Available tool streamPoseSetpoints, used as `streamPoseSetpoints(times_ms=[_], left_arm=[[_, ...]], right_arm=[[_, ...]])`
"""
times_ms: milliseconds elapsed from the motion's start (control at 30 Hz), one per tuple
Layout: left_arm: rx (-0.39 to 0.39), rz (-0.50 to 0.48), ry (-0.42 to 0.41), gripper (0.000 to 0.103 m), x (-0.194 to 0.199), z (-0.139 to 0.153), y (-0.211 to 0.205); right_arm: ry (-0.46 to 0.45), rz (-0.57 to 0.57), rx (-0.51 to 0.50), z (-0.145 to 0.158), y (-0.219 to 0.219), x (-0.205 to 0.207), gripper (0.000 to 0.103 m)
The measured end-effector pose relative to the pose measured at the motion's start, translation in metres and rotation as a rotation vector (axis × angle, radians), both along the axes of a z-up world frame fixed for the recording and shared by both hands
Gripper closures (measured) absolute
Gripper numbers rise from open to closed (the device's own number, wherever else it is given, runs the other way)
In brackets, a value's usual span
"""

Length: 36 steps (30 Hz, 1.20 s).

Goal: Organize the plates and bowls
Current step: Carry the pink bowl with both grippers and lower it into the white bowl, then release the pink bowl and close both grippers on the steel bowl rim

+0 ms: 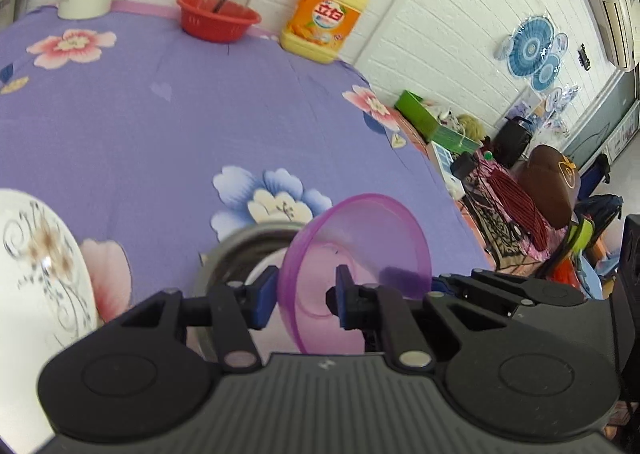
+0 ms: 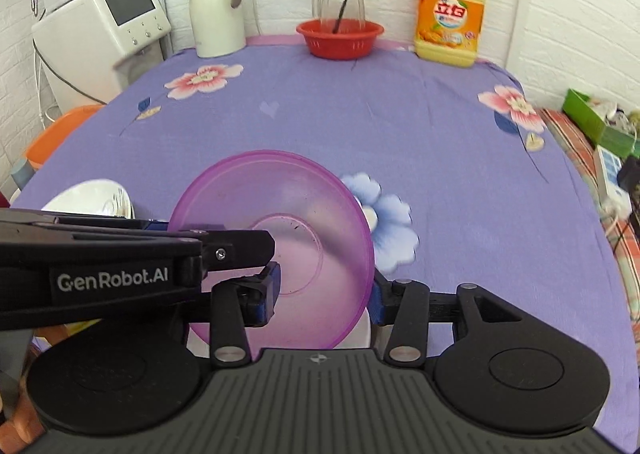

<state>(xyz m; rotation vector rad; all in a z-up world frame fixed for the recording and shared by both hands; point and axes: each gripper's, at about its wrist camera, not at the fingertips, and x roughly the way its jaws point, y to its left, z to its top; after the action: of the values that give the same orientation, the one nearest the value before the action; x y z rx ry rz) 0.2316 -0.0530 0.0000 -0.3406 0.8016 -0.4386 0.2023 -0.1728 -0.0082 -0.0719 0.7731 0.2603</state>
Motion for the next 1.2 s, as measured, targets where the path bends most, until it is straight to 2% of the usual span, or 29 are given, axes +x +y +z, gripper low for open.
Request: streamPoseSetpoints(times_ms=[100,167,267,333,433,567,767,1000,1200], left_arm=[[0.008,-0.003,0.0,0.092,-0.005,-0.002,-0.002],[0.011,0.004,0.004,0.085,-0.004,-0.001,0.0],[0.032,0.022,-0.005,0.071,-0.002,-0.001,0.003],[0.021,0.019,-0.004,0.068,0.0,0.0,0.006],[0.021,0.02,-0.026,0.06,-0.004,0.005,0.012],[0.031,0.018,-0.09,0.053,-0.014,0.013,0.021],[0.101,0.025,-0.14,0.05,-0.013,0.009,0.024],[0.145,0.0,-0.1,0.049,0.007,-0.009,0.022],[0.154,-0.015,-0.076,0.049,0.018,-0.018,0.017]], right_arm=[[-0.005,0.01,-0.013,-0.002,-0.002,-0.006,0.025],[-0.007,0.015,-0.01,-0.002,-0.005,-0.008,0.026],[-0.008,0.006,0.02,-0.002,-0.011,-0.007,0.02],[-0.016,-0.004,0.032,-0.003,-0.015,-0.007,0.011],[-0.024,-0.018,0.05,-0.003,-0.02,-0.007,0.004],[-0.061,-0.045,0.091,-0.003,-0.031,-0.015,0.0],[-0.107,-0.071,0.145,-0.015,-0.032,-0.032,0.0],[-0.134,-0.139,0.164,-0.025,-0.033,-0.03,0.0],[-0.111,-0.165,0.18,-0.034,-0.035,-0.022,0.0]])
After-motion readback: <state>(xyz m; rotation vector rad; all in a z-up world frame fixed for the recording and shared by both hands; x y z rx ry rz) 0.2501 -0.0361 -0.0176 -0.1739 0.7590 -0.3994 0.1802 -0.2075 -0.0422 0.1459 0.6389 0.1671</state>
